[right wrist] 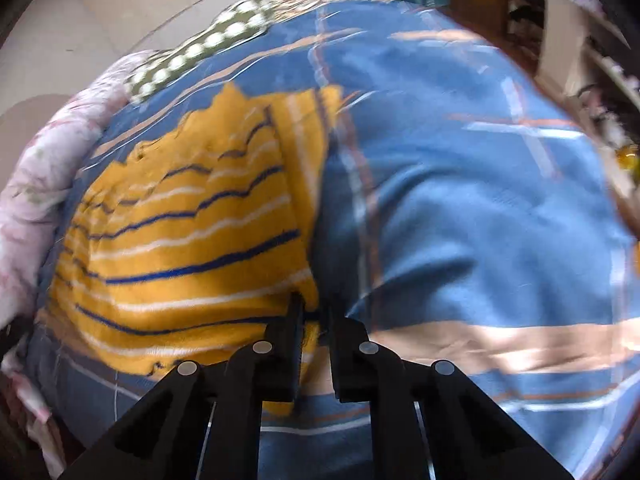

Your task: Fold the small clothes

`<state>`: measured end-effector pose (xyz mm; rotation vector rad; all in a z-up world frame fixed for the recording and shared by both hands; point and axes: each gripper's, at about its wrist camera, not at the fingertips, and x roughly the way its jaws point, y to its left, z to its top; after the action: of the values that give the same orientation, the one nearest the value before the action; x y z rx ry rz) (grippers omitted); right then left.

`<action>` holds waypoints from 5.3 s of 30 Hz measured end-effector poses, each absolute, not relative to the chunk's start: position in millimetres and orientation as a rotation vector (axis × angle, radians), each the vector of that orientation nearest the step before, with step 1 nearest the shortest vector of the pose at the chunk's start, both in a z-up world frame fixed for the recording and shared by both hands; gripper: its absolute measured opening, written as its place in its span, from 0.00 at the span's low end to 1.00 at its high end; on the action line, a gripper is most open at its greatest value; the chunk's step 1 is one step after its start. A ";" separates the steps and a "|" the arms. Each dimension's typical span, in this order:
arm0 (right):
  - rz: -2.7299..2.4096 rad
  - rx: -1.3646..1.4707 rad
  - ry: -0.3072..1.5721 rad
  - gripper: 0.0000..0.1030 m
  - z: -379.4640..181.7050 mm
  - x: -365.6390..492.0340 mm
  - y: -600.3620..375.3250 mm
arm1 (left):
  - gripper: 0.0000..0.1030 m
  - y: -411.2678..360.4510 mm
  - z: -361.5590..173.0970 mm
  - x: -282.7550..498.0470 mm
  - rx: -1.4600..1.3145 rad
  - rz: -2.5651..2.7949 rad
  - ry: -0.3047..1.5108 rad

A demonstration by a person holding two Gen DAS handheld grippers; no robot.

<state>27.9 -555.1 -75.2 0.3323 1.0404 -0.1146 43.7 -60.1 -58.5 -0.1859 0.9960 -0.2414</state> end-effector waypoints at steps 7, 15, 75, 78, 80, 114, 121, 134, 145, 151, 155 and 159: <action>-0.024 0.306 0.910 0.21 -17.9 15.6 -522.6 | 0.68 -53.7 -79.1 40.9 -0.189 -0.192 0.952; 0.134 0.185 1.000 0.21 -17.7 97.8 -388.2 | 0.71 -41.4 -90.9 74.0 -0.204 -0.124 0.813; 0.373 -0.279 0.942 0.20 -88.1 75.5 -128.4 | 0.75 71.3 -100.9 67.2 -0.371 0.045 0.776; 0.458 -0.194 0.984 0.25 -87.0 65.0 -130.8 | 0.75 70.2 -101.0 69.3 -0.367 0.055 0.776; 0.552 -0.072 1.042 0.25 -85.5 56.9 -139.5 | 0.75 66.1 -101.2 70.7 -0.354 0.058 0.776; -0.035 0.871 0.866 0.49 -99.8 -51.7 -515.9 | 0.81 -53.7 -133.1 97.9 -0.081 -0.080 0.905; -0.079 0.901 0.857 0.07 -103.8 -32.4 -525.7 | 0.81 -52.7 -133.4 96.8 -0.085 -0.088 0.899; -0.050 0.851 0.767 0.42 -69.1 -59.2 -531.8 | 0.83 -53.7 -134.0 97.2 -0.079 -0.090 0.900; -0.039 0.930 0.819 0.51 -103.8 -44.1 -514.4 | 0.83 -53.6 -126.2 89.0 -0.070 -0.098 0.861; -0.044 0.948 0.806 0.52 -109.7 -21.1 -516.8 | 0.83 -60.3 -125.1 86.2 -0.032 -0.108 0.852; -0.038 0.934 0.810 0.53 -110.3 -9.1 -510.1 | 0.83 -59.1 -125.9 86.6 -0.044 -0.107 0.858; -0.045 0.935 0.806 0.53 -113.3 -4.6 -508.3 | 0.83 -58.9 -127.2 86.9 -0.046 -0.105 0.864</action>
<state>-4.6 -508.3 -113.3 0.9350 0.8065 -0.0450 86.9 -58.9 -127.2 -0.0459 0.8638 -0.1051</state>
